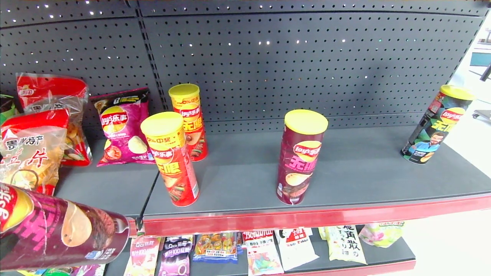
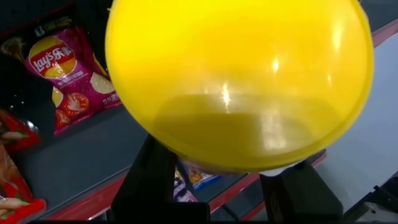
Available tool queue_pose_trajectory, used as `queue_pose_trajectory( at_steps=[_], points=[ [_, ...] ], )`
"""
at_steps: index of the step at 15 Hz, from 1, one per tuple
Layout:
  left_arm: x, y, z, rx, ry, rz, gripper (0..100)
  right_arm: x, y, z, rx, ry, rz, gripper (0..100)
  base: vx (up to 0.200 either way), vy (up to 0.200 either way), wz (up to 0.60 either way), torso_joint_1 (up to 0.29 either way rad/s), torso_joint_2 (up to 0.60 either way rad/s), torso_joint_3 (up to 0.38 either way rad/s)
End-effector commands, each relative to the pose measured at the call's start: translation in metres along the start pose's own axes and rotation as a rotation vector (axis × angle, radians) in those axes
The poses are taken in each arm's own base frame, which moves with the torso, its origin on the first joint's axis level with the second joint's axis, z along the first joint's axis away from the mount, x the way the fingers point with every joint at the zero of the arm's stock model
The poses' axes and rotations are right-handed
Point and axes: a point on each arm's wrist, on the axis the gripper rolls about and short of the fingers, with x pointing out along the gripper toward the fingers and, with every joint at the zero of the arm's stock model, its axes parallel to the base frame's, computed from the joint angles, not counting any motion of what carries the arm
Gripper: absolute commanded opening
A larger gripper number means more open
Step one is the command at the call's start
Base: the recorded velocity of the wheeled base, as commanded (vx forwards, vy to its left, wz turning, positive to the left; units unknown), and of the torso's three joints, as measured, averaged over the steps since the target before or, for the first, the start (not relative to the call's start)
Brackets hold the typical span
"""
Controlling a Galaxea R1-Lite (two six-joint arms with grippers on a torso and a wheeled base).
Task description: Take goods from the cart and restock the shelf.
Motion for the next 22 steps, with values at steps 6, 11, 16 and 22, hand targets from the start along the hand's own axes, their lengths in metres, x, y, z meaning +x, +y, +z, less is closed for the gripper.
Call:
queue_pose_trajectory(
  at_steps=[6, 11, 16, 22],
  points=[
    [-0.003, -0.002, -0.003, -0.055, -0.007, -0.011, 0, 0.017, 0.005, -0.043, 0.067, -0.02, 0.061, 100, 0.0, 0.0, 0.0, 0.0, 0.0, 0.0],
    [-0.003, -0.003, -0.006, -0.059, 0.0, -0.023, 0, 0.013, 0.005, -0.048, 0.117, -0.056, 0.094, 100, 0.0, 0.0, 0.0, 0.0, 0.0, 0.0],
    [-0.004, -0.003, -0.006, -0.057, -0.006, -0.021, 0, 0.012, 0.005, -0.048, 0.114, -0.064, 0.094, 100, 0.0, 0.0, 0.0, 0.0, 0.0, 0.0],
    [-0.006, -0.004, -0.005, -0.054, -0.014, -0.023, 0, 0.012, 0.005, -0.048, 0.117, -0.064, 0.094, 100, 0.0, 0.0, -0.4, 0.001, 0.0, 0.004]
  ],
)
